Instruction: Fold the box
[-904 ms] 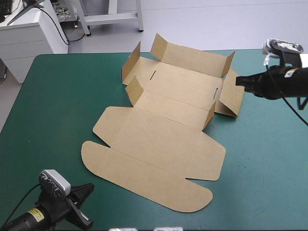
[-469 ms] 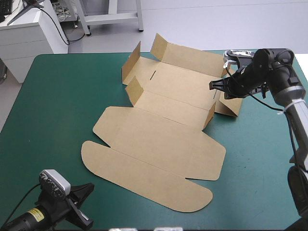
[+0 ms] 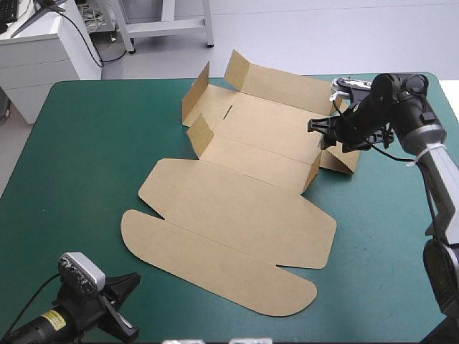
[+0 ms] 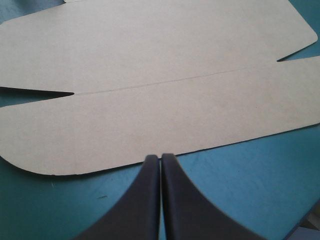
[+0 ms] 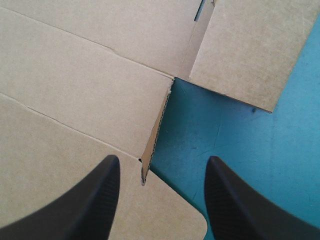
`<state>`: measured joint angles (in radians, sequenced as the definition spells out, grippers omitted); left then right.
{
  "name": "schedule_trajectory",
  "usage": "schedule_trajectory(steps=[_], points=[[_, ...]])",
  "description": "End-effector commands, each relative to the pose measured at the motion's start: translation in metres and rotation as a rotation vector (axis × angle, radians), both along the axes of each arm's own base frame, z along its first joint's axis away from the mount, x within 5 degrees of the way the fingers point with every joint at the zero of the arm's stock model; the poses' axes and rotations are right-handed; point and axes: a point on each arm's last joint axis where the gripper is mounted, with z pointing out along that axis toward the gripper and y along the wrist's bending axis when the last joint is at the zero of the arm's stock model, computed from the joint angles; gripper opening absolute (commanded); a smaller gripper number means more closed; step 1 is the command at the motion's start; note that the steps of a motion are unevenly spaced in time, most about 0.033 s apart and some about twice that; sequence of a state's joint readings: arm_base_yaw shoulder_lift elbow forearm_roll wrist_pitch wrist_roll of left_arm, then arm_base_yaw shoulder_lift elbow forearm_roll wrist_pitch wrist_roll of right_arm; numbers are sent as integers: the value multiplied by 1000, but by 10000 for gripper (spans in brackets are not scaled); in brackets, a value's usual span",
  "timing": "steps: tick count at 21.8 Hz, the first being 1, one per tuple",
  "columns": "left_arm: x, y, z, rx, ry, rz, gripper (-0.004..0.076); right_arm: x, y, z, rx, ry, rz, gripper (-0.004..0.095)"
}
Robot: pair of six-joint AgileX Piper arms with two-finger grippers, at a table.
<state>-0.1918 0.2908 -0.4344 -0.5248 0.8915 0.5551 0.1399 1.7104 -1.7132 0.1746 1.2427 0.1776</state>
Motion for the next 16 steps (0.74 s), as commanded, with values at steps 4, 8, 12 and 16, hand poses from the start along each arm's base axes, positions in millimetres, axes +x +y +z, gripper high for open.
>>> schedule_trajectory(steps=[4,8,12,16], points=[[2,-2,14,-61,-50,12,-8,2,1,7,20,-22,-21,513],[2,-2,14,-61,-50,12,-8,19,12,-21,114,84,-40,513],[2,-2,14,-61,-50,12,-8,34,19,-54,140,182,-40,510],[2,-2,14,-61,-50,12,-8,45,24,-80,167,253,-46,509]])
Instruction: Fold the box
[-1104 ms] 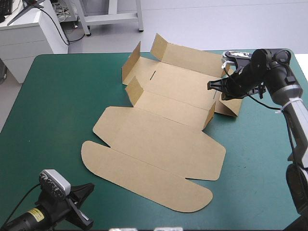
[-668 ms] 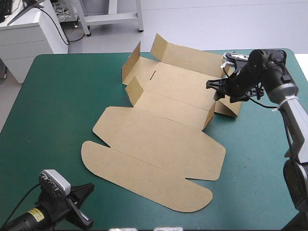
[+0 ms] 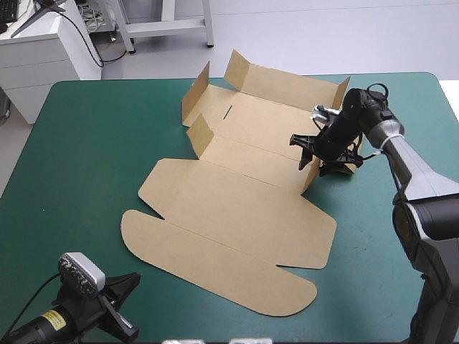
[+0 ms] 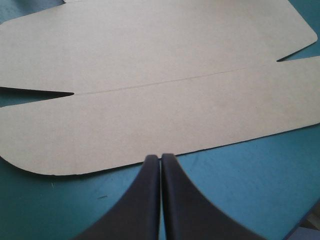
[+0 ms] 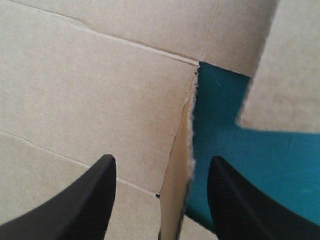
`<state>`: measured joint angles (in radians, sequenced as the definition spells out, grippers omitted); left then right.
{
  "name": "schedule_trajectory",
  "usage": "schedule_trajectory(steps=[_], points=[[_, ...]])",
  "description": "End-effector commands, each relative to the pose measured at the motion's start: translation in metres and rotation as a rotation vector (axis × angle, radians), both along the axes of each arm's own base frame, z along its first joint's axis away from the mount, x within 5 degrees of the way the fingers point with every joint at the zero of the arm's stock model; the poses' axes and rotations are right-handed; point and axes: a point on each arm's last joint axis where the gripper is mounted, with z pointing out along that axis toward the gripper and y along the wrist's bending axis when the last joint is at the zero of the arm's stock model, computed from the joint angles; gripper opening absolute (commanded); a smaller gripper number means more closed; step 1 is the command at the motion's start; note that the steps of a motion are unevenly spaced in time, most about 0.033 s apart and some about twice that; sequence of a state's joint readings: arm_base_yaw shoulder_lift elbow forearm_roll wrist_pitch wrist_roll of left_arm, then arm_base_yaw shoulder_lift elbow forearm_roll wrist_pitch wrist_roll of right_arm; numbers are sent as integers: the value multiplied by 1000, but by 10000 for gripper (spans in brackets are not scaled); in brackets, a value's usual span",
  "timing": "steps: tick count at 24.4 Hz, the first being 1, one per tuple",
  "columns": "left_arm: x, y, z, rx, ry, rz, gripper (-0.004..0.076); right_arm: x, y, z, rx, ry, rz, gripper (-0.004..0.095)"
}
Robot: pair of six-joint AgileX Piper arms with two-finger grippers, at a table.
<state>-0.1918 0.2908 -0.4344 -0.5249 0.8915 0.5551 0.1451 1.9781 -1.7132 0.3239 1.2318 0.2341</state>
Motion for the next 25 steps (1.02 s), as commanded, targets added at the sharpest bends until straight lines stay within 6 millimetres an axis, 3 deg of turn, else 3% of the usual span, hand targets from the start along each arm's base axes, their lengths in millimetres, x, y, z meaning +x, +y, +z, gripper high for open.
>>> schedule_trajectory(steps=[1,2,6,8,19,25], points=[[2,-2,14,-61,-50,12,-8,-3,3,19,44,-33,2,501],[2,-2,14,-61,-50,12,-8,-3,3,19,39,-37,12,469],[2,-2,14,-61,-50,12,-8,-3,2,20,25,-43,20,82],[2,-2,14,-61,-50,12,-8,-3,2,20,25,-42,17,-16],[2,-2,14,-61,-50,12,-8,-3,2,21,29,-43,16,-11],[2,-2,14,-61,-50,12,-8,-3,-7,20,-90,-87,113,5]])
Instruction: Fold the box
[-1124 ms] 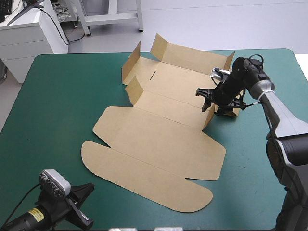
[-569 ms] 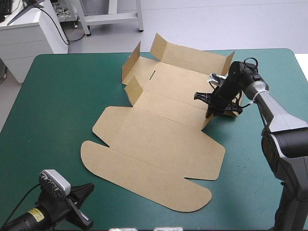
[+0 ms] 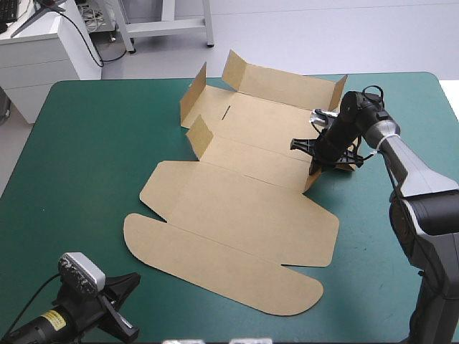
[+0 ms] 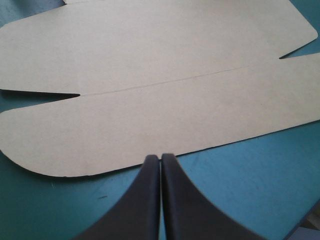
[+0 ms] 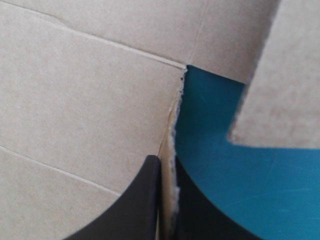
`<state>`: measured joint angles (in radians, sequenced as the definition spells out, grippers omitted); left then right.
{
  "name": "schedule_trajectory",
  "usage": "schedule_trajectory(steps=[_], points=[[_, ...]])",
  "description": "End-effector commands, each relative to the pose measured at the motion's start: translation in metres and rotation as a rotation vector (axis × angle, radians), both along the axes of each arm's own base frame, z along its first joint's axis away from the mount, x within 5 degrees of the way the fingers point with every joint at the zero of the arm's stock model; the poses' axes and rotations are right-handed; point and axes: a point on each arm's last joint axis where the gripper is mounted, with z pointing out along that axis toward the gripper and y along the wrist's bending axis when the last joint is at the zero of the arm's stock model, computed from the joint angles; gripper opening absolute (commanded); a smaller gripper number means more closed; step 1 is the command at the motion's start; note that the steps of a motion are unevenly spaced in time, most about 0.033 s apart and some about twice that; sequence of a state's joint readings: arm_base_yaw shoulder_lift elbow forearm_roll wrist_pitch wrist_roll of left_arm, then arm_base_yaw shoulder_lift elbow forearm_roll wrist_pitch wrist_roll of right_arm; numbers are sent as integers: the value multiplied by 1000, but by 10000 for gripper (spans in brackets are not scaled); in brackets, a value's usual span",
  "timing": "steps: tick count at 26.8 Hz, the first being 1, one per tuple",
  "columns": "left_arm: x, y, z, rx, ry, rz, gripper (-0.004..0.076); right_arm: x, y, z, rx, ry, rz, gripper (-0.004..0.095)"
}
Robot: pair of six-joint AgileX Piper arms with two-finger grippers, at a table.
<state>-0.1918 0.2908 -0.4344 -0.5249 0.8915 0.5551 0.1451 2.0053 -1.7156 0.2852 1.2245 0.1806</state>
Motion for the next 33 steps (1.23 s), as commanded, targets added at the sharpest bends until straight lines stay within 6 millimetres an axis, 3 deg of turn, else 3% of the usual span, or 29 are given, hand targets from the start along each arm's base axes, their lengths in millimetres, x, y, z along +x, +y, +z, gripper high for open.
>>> schedule_trajectory(steps=[1,6,10,12,19,26,33], points=[[2,-2,14,-61,-50,12,-8,-7,-7,31,-68,-88,73,5],[2,-2,14,-61,-50,12,-8,-1,-17,41,-212,-170,207,5],[2,-2,14,-59,-51,11,-8,5,-4,52,-381,-265,470,5],[2,-2,14,-58,-53,10,-8,7,10,52,-437,-288,580,5],[2,-2,14,-60,-51,12,-8,8,64,41,-352,-342,846,3],[2,-2,14,-60,-51,12,-8,-12,115,56,-272,-464,1126,3],[2,-2,14,-60,-51,12,-8,-42,170,68,-265,-644,1605,1]])
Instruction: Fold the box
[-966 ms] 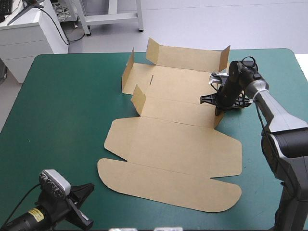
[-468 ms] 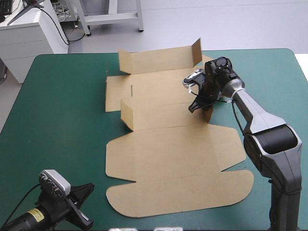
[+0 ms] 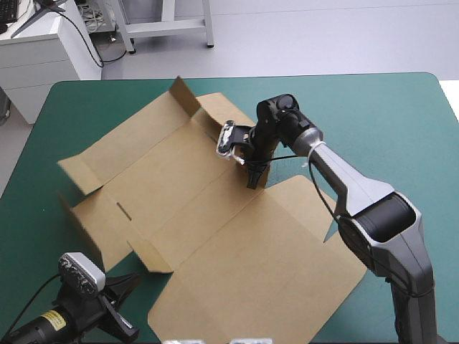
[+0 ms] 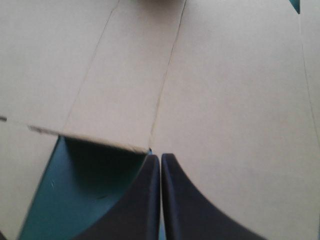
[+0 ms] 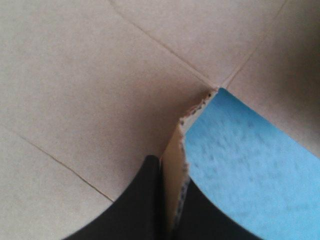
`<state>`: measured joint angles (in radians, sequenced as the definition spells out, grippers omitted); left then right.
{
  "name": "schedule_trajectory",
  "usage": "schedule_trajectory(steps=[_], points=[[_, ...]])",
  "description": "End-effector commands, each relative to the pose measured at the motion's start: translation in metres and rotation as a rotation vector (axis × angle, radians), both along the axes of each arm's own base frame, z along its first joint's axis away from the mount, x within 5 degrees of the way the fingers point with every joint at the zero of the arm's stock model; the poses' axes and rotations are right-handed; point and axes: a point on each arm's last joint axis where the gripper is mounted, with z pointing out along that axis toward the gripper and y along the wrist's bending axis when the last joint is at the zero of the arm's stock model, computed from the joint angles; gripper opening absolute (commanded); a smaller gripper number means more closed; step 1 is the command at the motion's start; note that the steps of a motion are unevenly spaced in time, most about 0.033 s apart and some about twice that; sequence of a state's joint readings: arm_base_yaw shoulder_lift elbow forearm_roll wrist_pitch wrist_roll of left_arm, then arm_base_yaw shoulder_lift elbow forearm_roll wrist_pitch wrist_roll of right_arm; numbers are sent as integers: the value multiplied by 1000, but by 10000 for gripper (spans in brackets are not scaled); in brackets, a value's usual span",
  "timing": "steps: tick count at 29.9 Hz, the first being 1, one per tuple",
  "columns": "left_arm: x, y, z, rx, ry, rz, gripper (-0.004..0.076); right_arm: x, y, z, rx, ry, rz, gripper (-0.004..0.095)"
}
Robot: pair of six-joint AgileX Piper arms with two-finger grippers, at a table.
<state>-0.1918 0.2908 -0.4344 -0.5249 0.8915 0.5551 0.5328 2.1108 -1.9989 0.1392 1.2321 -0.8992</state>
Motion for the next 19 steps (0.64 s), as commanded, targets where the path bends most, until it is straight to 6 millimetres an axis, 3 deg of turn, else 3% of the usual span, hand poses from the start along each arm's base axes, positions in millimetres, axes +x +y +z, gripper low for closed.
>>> schedule_trajectory(steps=[1,6,10,16,19], points=[[2,-2,14,-60,-51,12,-8,-24,17,40,22,-124,238,1],[2,-2,14,-60,-51,12,-8,-32,30,40,-82,-210,347,1],[2,-2,14,-60,-51,12,-8,-22,28,44,-214,-372,378,0],[2,-2,14,-60,-51,12,-8,-8,35,54,-173,-578,368,-1],[2,-2,14,-60,-51,12,-8,-9,39,55,-120,-575,377,-19]])
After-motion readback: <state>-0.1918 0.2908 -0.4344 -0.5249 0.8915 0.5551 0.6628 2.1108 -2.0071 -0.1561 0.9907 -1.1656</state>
